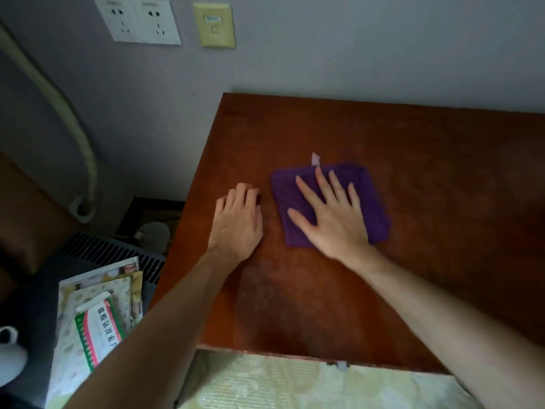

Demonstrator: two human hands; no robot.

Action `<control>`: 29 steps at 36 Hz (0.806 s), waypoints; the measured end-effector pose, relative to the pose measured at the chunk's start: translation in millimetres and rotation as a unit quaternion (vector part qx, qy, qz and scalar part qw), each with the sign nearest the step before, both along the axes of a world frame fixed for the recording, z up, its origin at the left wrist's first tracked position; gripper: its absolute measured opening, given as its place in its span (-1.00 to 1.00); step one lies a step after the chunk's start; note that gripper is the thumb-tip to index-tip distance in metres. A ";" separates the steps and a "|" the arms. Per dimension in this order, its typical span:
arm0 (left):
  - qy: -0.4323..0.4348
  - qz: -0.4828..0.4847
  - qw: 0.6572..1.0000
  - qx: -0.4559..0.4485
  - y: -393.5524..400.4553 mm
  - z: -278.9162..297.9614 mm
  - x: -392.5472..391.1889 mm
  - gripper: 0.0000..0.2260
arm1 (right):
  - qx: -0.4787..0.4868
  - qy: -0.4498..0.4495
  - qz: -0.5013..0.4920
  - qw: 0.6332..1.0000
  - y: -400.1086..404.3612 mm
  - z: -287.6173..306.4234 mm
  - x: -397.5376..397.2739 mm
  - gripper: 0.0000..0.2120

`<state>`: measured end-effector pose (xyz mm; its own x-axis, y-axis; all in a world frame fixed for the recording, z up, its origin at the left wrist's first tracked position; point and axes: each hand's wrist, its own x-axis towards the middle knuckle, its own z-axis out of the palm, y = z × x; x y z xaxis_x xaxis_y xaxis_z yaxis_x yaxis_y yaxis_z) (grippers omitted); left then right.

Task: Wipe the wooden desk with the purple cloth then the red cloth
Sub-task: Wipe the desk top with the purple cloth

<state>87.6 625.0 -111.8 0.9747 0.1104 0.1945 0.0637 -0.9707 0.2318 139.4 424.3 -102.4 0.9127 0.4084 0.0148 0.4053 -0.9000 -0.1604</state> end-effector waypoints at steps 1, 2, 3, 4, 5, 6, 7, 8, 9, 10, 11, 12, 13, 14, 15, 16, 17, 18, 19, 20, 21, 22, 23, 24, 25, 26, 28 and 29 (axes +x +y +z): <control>0.010 -0.003 1.000 -0.001 -0.5 -1.0 -7.3 -0.61 | 0.005 -0.004 -0.002 1.000 -10.6 0.0 -34.9 -0.30; 0.022 -0.010 1.000 -0.001 -1.3 -1.9 -15.5 -0.58 | 0.008 -0.011 -0.001 1.000 -20.8 -0.9 -70.0 -0.31; 0.033 -0.019 0.999 0.002 -2.9 -1.9 -23.3 -0.56 | 0.010 -0.016 -0.001 1.000 -30.6 -1.8 -104.2 -0.32; 0.043 -0.027 0.999 0.005 -4.6 -0.7 -30.2 -0.54 | 0.010 -0.014 -0.001 1.000 -39.0 -2.3 -134.4 -0.33; 0.053 -0.033 0.998 0.007 -6.6 1.7 -35.5 -0.52 | 0.009 -0.010 -0.002 1.000 -46.3 -2.6 -158.4 -0.33; 0.064 -0.037 0.997 0.009 -9.0 4.8 -38.9 -0.51 | 0.008 -0.008 -0.003 1.000 -52.1 -3.1 -175.2 -0.32; 0.073 -0.045 0.996 0.012 -11.9 7.9 -40.5 -0.51 | 0.006 -0.008 -0.004 1.000 -56.1 -3.3 -184.6 -0.31; 0.079 -0.059 0.995 0.021 -15.0 10.0 -40.1 -0.50 | 0.005 -0.008 -0.006 1.000 -57.7 -3.8 -187.7 -0.30; 0.083 -0.076 0.993 0.034 -19.0 11.5 -39.1 -0.49 | 0.006 -0.006 -0.007 1.000 -58.0 -3.2 -186.0 -0.29; 0.088 -0.089 0.991 0.047 -23.9 12.0 -37.4 -0.49 | 0.009 -0.004 -0.007 1.000 -57.7 -2.6 -180.8 -0.28; 0.094 -0.091 0.990 0.055 -29.1 12.2 -34.7 -0.49 | 0.015 -0.004 -0.003 1.000 -57.4 -1.2 -172.9 -0.27; 0.103 -0.087 0.989 0.055 -33.7 11.5 -31.5 -0.51 | 0.019 -0.007 0.002 1.000 -57.4 -1.7 -162.4 -0.27; 0.108 -0.081 0.990 0.047 -37.7 9.8 -27.9 -0.53 | 0.018 -0.010 0.004 1.000 -58.5 -1.8 -149.6 -0.28; 0.106 -0.076 0.991 0.036 -40.5 8.0 -25.0 -0.53 | 0.017 -0.014 0.002 1.000 -60.4 -2.0 -134.3 -0.29; 0.099 -0.074 0.992 0.028 -42.2 6.2 -23.2 -0.52 | 0.016 -0.015 -0.007 1.000 -62.6 -1.9 -115.8 -0.29; 0.090 -0.079 0.992 0.028 -42.9 5.8 -23.4 -0.50 | 0.015 -0.011 -0.027 0.999 -64.2 -1.2 -95.6 -0.28; 0.084 -0.084 0.992 0.029 -42.4 4.1 -21.1 -0.48 | 0.014 -0.001 -0.053 0.998 -64.1 -0.5 -69.4 -0.27; 0.078 -0.088 0.993 0.030 -42.1 3.6 -21.2 -0.48 | 0.014 0.008 -0.081 0.997 -63.0 1.8 -44.1 -0.25; 0.072 -0.090 0.993 0.029 -42.1 4.3 -22.1 -0.49 | 0.013 0.011 -0.102 0.995 -61.7 5.0 -18.8 -0.24; 0.070 -0.089 0.993 0.026 -42.8 4.6 -20.7 -0.50 | 0.010 0.013 -0.115 0.993 -59.7 7.6 7.5 -0.23; 0.072 -0.089 0.993 0.024 -44.0 4.6 -18.9 -0.51 | 0.006 0.016 -0.121 0.993 -57.9 9.2 32.1 -0.23; 0.073 -0.092 0.993 0.025 -44.2 4.1 -17.3 -0.51 | 0.004 0.020 -0.122 0.992 -55.3 8.9 54.5 -0.23; 0.073 -0.093 0.993 0.026 -43.9 3.2 -15.9 -0.51 | 0.004 0.023 -0.119 0.993 -50.8 9.3 75.0 -0.23; 0.073 -0.093 0.993 0.026 -43.6 2.7 -15.5 -0.52 | 0.006 0.024 -0.114 0.993 -45.0 9.4 93.6 -0.24; 0.075 -0.095 0.992 0.025 -43.3 2.1 -16.1 -0.52 | 0.008 0.024 -0.110 0.994 -38.6 9.1 110.8 -0.24; 0.073 -0.094 0.993 0.025 -42.6 1.4 -17.2 -0.53 | 0.008 0.025 -0.110 0.994 -32.1 8.9 127.2 -0.24; 0.064 -0.084 0.994 0.029 -42.2 -1.0 -18.3 -0.53 | 0.014 0.031 -0.106 0.994 -20.5 10.4 163.2 -0.23; 0.063 -0.084 0.994 0.029 -42.7 -1.2 -17.7 -0.54 | 0.021 0.032 -0.104 0.994 -17.9 12.4 180.8 -0.23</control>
<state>69.9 582.3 -113.0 0.9954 -0.0643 0.0707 -0.0759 -0.9814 0.1762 320.2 406.4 -90.0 0.9769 0.2110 -0.0340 0.1987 -0.9553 -0.2188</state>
